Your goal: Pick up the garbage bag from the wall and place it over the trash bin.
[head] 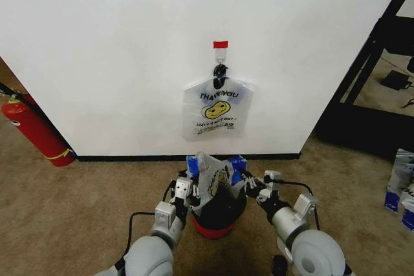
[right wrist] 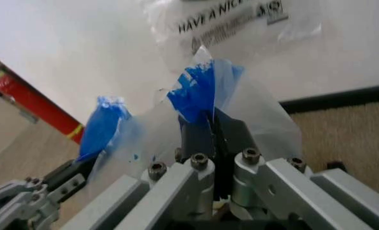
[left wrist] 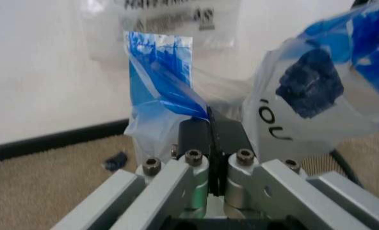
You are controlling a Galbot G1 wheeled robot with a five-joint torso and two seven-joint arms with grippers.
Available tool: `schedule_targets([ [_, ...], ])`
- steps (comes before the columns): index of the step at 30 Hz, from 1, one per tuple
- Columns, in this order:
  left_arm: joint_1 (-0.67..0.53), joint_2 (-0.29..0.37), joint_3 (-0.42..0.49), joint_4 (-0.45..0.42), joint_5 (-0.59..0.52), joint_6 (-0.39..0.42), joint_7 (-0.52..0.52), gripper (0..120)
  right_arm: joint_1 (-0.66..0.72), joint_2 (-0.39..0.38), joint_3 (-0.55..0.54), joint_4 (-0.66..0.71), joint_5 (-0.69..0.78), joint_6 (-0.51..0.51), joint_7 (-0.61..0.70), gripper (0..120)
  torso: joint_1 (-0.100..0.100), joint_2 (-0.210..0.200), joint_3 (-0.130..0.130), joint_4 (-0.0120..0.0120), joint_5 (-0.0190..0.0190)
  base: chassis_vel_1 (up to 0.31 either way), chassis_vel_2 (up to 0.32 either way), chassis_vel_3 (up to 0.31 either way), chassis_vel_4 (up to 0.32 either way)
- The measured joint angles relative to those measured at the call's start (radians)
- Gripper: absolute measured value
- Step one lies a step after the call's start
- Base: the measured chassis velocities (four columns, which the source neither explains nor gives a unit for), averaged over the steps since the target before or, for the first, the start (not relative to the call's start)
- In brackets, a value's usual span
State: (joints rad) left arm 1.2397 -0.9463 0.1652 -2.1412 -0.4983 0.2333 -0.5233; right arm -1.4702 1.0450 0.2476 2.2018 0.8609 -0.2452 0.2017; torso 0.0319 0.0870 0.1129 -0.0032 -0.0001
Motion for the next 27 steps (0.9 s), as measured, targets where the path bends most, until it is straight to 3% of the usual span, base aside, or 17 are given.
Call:
schedule_targets([
  [10, 0.003, -0.022, 0.049, 0.074, 0.023, -0.032, -0.009, 0, -0.036, -0.046, 0.05, 0.006, 0.075, -0.085, 0.074, 0, 0.0, 0.0, 0.0, 0.0, 0.0, 0.0, 0.0, 0.0, 0.0],
  [21, 0.08, 0.033, 0.025, 0.032, 0.01, -0.039, -0.058, 0, -0.03, -0.044, 0.035, 0.019, 0.104, -0.209, 0.208, 0, 0.0, 0.0, 0.0, 0.0001, 0.0, 0.0, 0.0, 0.0, 0.0],
  [27, 0.14, 0.03, 0.03, 0.024, 0.044, -0.065, -0.077, 0, -0.036, -0.052, 0.053, 0.046, 0.13, -0.25, 0.257, 0, 0.0, 0.0, 0.0, 0.0001, 0.0, 0.0, 0.0, 0.0, 0.0],
])
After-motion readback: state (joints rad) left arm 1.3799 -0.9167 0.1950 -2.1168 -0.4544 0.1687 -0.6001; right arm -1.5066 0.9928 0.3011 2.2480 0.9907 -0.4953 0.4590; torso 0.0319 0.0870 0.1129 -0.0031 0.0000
